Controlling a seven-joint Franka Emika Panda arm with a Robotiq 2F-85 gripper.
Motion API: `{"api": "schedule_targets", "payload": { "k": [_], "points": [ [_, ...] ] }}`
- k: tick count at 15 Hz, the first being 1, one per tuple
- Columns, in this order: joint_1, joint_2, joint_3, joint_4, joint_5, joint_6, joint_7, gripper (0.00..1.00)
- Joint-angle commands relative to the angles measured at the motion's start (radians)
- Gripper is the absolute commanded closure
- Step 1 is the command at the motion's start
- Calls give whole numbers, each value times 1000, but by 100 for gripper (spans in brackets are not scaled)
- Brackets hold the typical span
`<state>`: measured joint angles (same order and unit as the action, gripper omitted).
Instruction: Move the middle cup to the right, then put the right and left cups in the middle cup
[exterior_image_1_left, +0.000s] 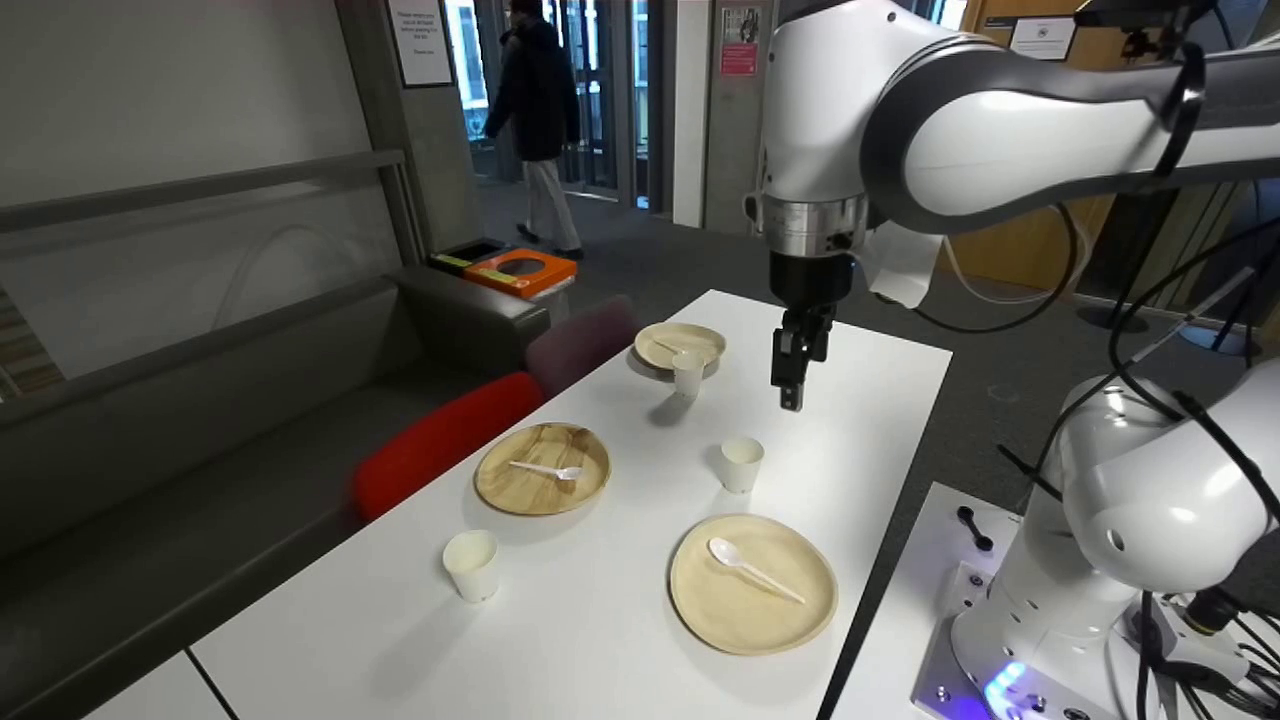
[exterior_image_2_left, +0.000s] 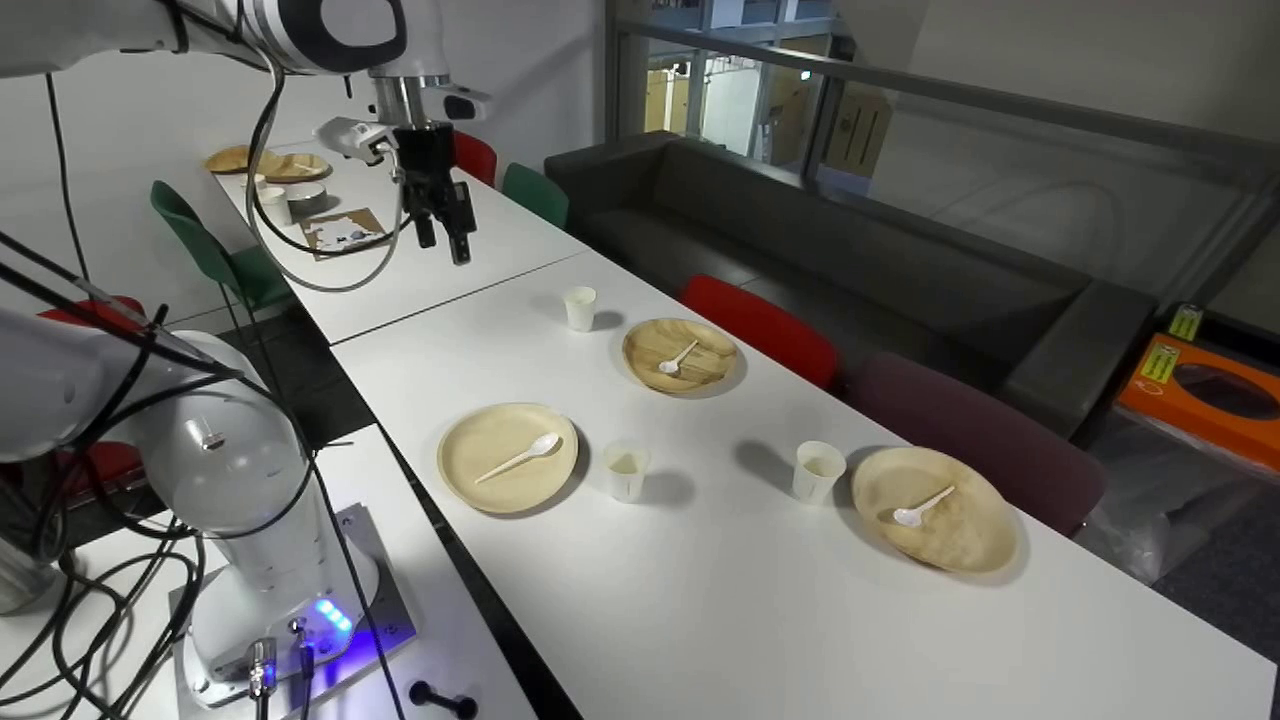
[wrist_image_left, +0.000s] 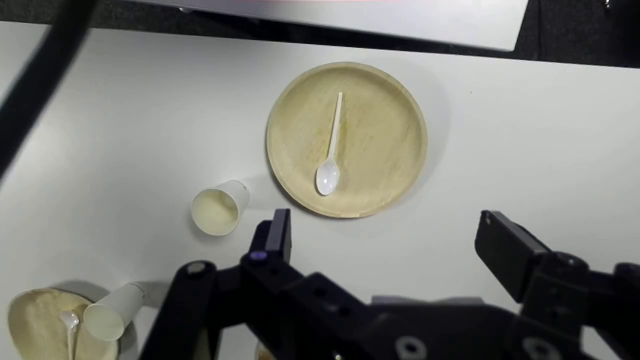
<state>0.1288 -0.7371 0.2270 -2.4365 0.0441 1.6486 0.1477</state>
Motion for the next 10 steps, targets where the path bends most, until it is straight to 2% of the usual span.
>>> {"api": "schedule_targets", "payload": {
  "k": [1,6,8,10],
  "points": [
    [-2,8,-4,1,-6,7,20,0],
    [-48,44,-5,-6,-12,66,120,0],
    [-74,78,-12,-18,-15,136,157,0],
    [-91,129,-38,-41,-16,253,135,0]
  ]
}}
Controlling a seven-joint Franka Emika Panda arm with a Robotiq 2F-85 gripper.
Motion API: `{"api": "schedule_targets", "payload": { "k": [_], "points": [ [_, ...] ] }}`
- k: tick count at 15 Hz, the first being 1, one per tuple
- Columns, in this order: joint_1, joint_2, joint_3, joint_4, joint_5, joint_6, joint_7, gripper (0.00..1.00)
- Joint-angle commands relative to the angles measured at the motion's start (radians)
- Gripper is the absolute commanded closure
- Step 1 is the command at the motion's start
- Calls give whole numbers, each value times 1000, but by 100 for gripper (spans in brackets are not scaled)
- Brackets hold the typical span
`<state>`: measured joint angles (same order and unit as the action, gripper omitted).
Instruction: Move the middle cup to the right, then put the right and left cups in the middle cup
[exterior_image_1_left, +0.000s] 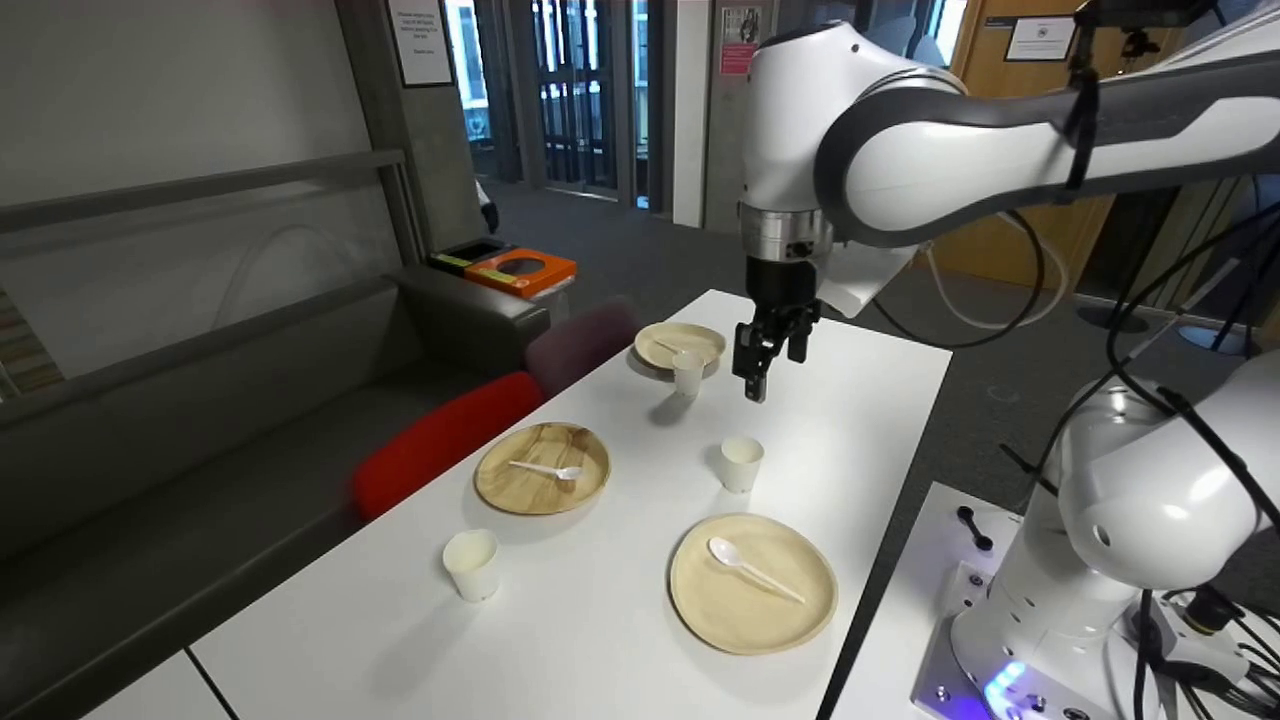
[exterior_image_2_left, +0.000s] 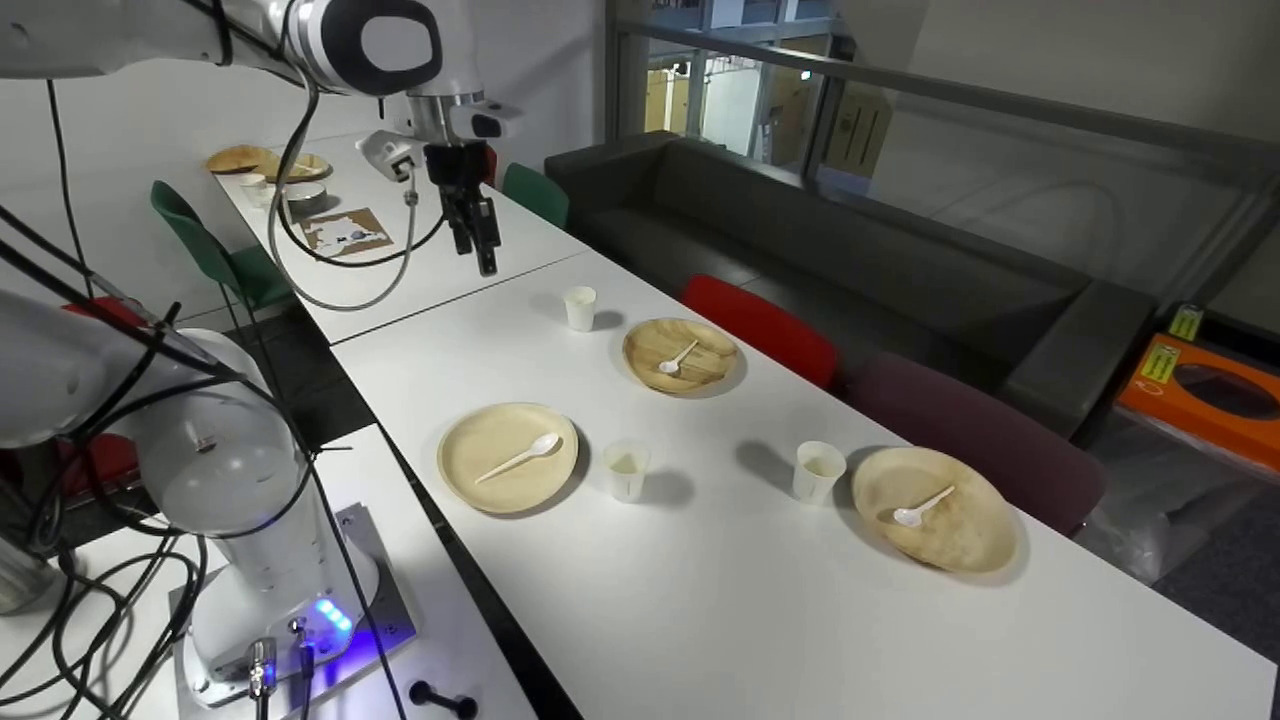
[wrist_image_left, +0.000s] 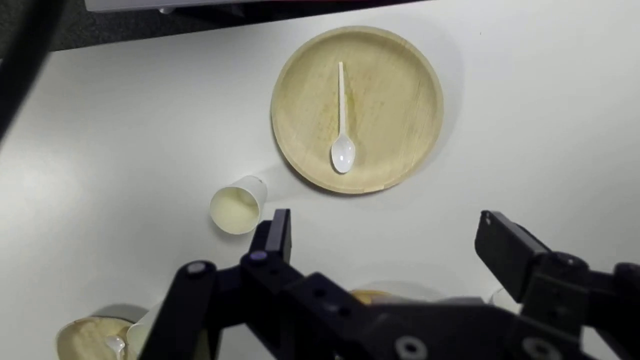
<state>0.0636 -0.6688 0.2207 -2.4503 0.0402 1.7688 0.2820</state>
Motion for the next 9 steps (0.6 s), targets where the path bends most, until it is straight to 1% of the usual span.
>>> {"api": "schedule_targets", "payload": {
  "k": [1,3,5,7,9],
  "points": [
    [-41,91,-37,-36,-25,192,0,0],
    [-77,167,-53,-55,-72,314,3,0],
    [-119,249,-74,-65,-134,408,18,0],
    [-158,330,-99,-64,-192,474,29,0],
    [-183,407,-126,-49,-234,513,43,0]
  ]
}}
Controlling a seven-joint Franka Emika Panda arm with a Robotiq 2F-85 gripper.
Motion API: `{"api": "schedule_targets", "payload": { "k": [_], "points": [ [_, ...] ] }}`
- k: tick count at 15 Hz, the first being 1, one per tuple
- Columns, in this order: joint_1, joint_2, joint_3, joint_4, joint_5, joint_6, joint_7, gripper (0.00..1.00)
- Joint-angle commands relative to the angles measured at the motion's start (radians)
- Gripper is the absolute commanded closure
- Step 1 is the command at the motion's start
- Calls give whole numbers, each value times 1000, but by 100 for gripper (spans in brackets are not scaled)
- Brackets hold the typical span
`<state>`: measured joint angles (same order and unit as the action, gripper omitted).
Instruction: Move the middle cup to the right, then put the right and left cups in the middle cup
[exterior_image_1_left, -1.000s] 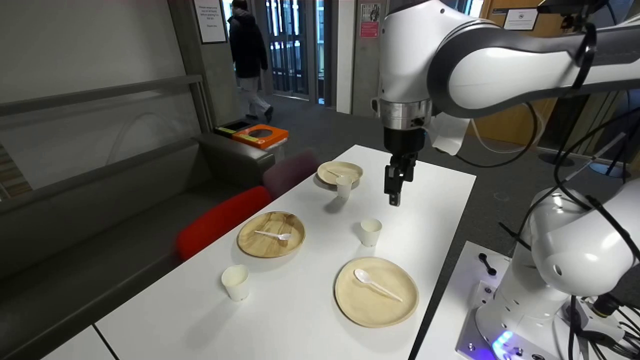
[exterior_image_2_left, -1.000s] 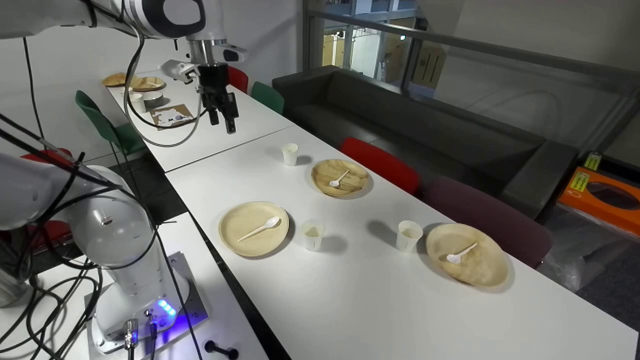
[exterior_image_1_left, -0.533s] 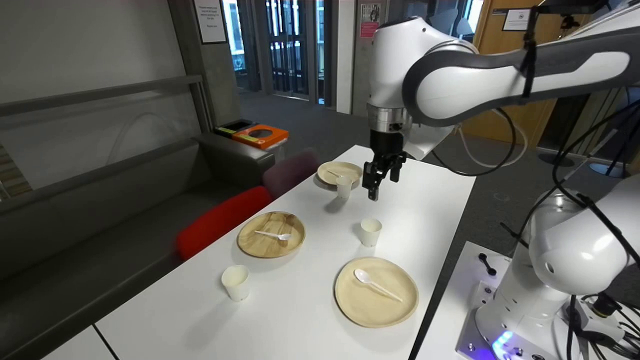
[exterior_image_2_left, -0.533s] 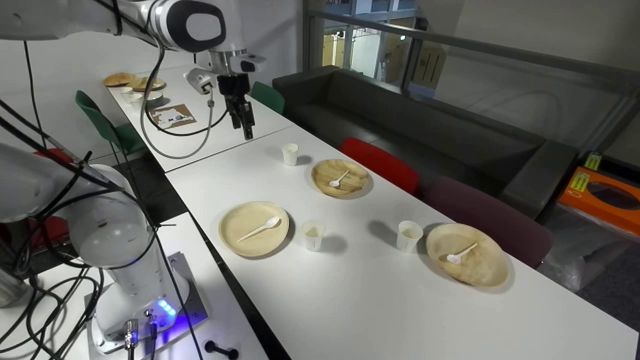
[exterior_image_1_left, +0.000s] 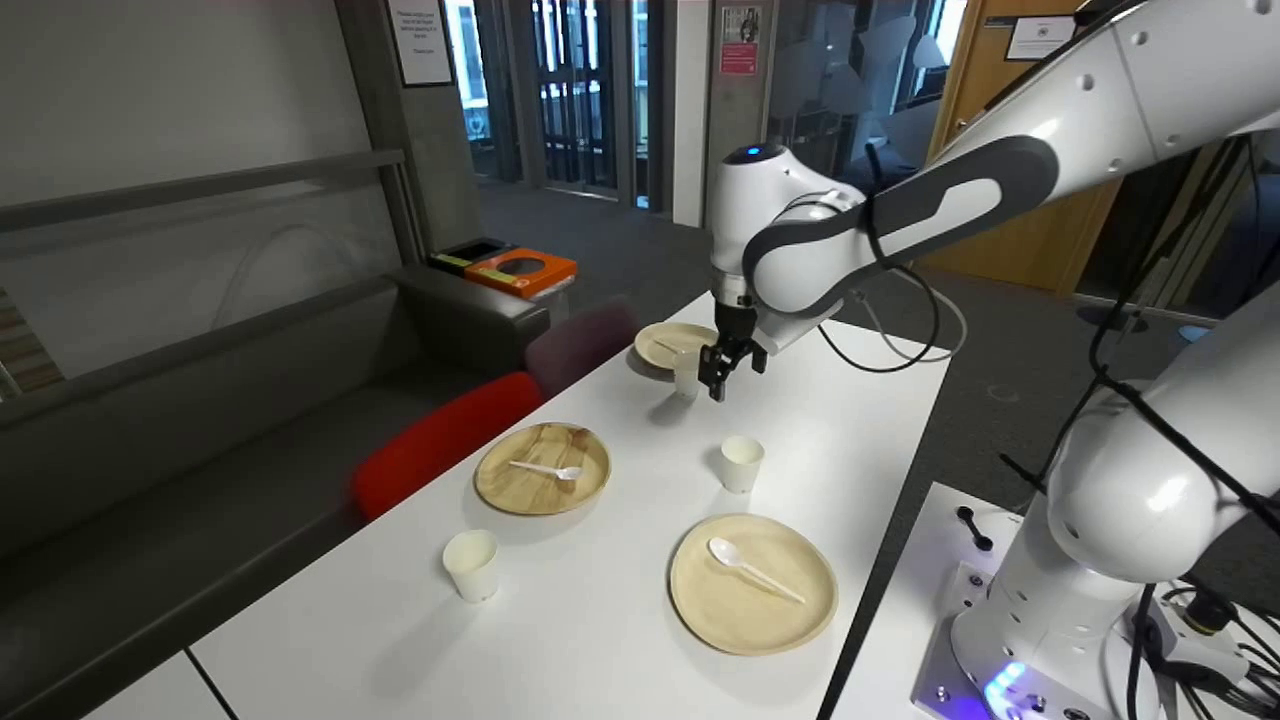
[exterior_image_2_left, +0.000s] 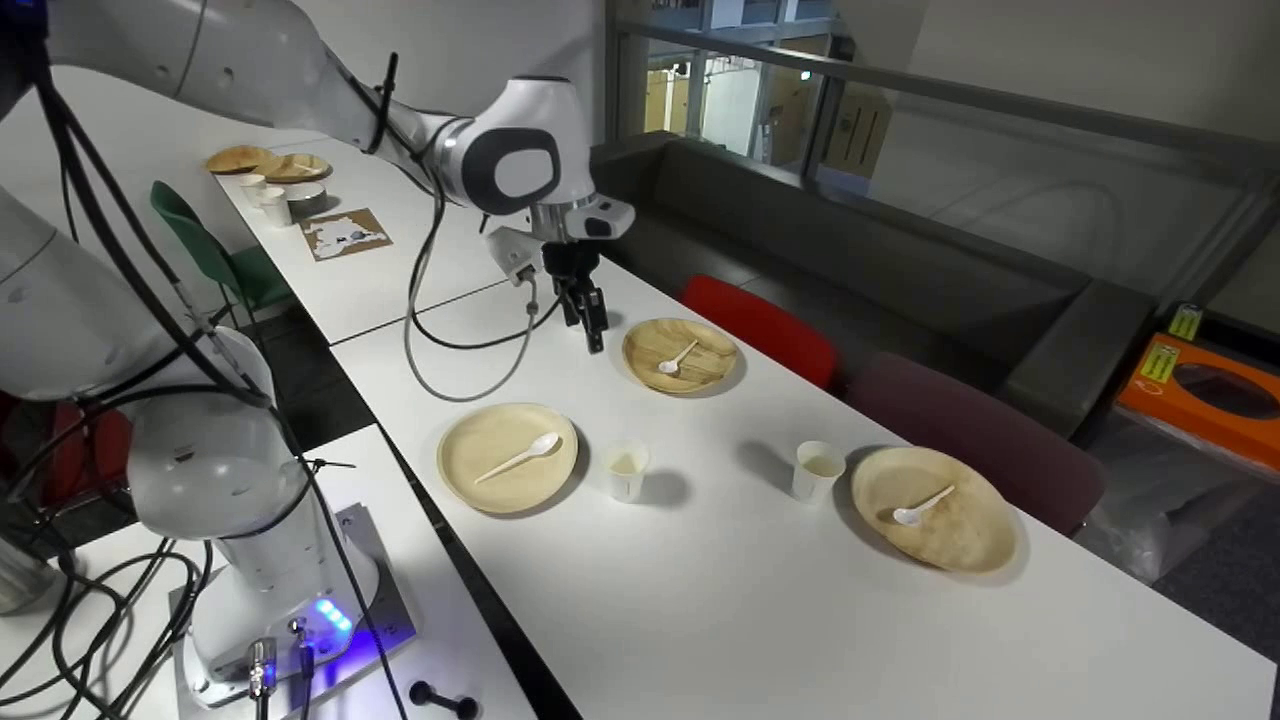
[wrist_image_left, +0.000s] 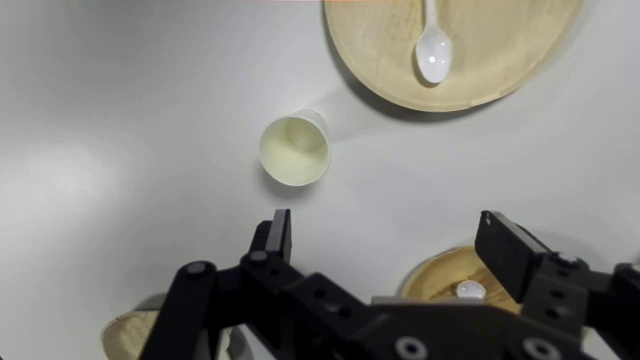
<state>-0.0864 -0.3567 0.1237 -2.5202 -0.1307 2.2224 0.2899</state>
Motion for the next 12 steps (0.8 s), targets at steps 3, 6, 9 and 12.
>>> {"api": "schedule_targets", "payload": {
  "k": [3,6,9,12],
  "points": [
    [-31,184,-70,27,-46,76,43,0],
    [-14,191,-91,9,-35,60,23,0],
    [-10,222,-94,14,-33,60,31,0],
    [-9,222,-94,18,-33,60,32,0]
  ]
}}
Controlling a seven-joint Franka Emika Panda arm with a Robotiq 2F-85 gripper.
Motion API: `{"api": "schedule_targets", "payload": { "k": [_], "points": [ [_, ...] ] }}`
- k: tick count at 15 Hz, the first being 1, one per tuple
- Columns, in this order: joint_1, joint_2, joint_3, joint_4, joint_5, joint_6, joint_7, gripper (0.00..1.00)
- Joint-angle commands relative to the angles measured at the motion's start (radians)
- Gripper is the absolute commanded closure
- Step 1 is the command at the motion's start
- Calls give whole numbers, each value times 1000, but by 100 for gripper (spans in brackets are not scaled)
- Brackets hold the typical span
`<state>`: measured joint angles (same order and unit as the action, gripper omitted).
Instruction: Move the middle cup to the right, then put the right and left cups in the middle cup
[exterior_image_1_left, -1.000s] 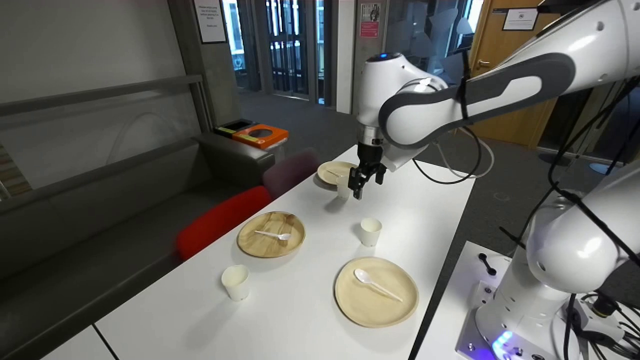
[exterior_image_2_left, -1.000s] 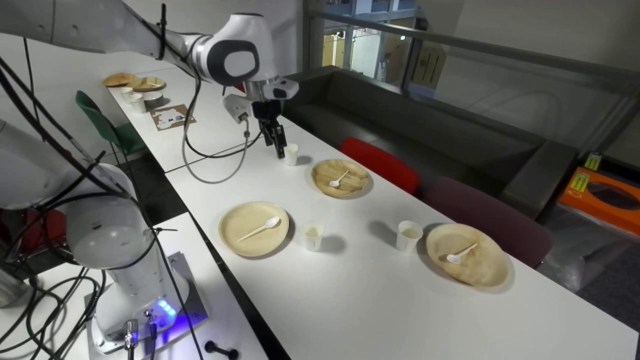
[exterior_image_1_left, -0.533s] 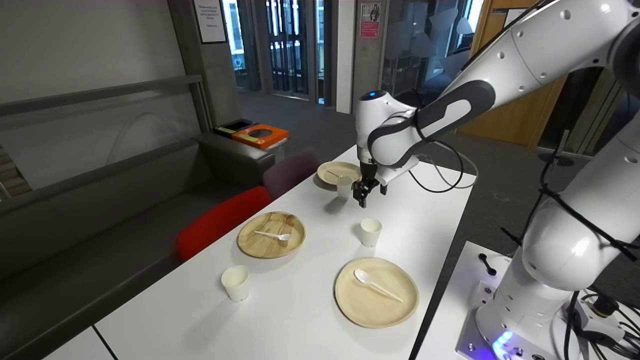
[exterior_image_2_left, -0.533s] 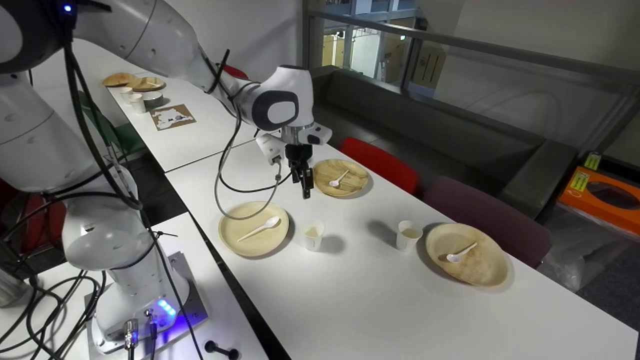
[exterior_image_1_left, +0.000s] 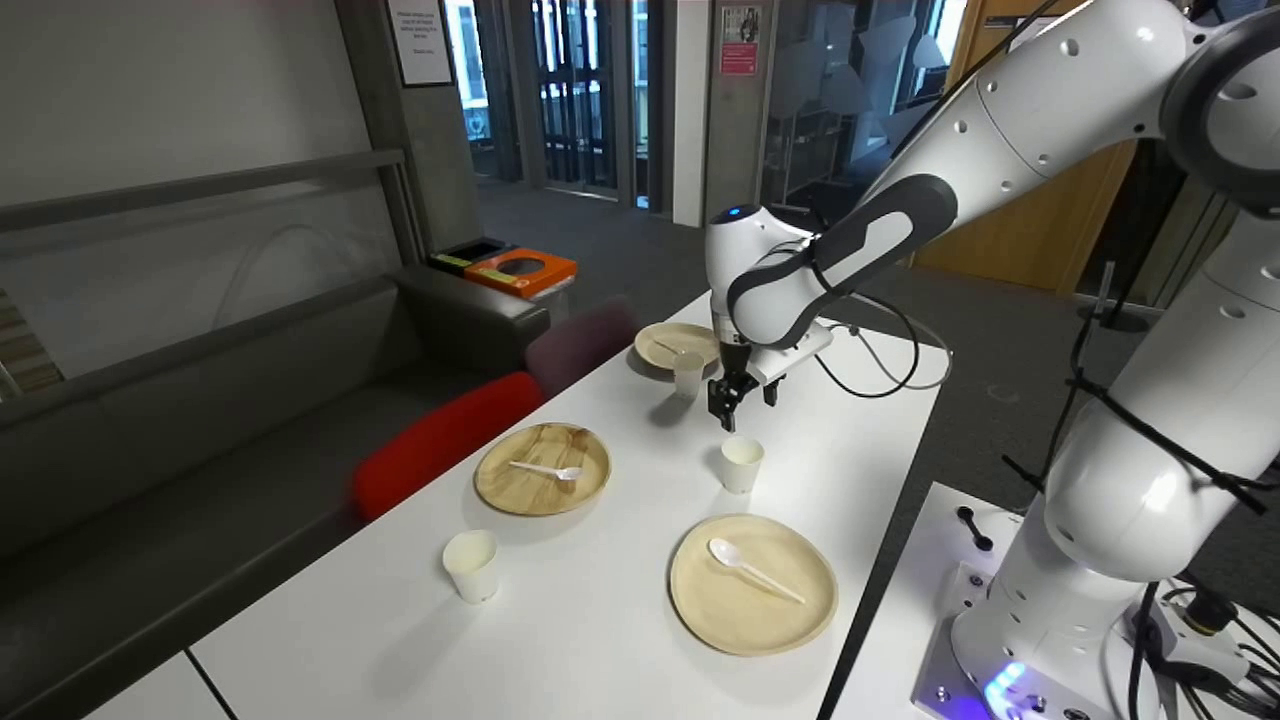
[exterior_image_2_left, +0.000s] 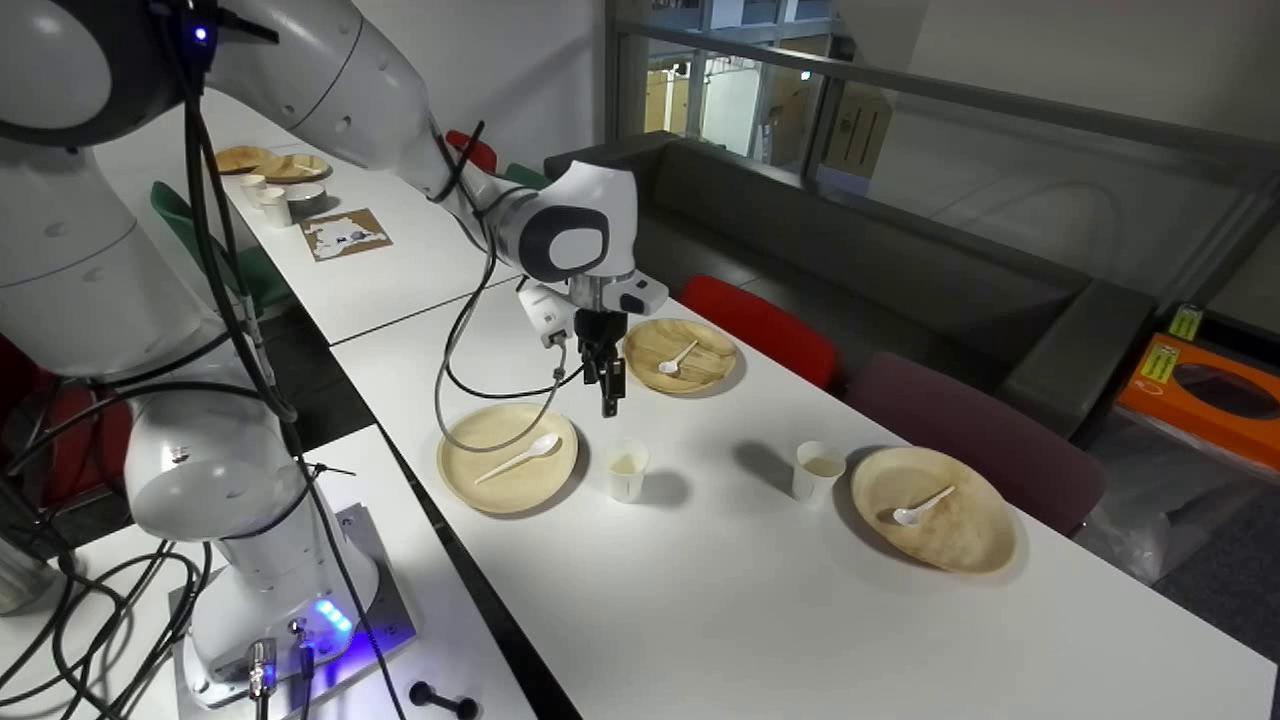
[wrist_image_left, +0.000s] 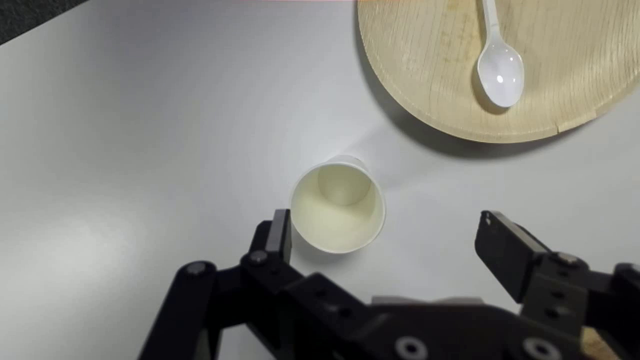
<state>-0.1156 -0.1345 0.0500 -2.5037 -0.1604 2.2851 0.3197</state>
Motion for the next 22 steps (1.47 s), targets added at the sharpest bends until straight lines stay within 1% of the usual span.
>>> {"api": "schedule_targets", "payload": {
  "k": [1,4,10,13,16,22],
  "points": [
    [20,0,-20,2,-3,-2,2,0],
    [20,0,-20,2,-3,-2,2,0],
    [19,185,-27,81,-36,11,81,0],
    [31,282,-52,132,-32,17,113,0],
    [51,360,-85,184,-15,12,117,0],
    [77,464,-127,268,20,9,105,0]
  ]
}}
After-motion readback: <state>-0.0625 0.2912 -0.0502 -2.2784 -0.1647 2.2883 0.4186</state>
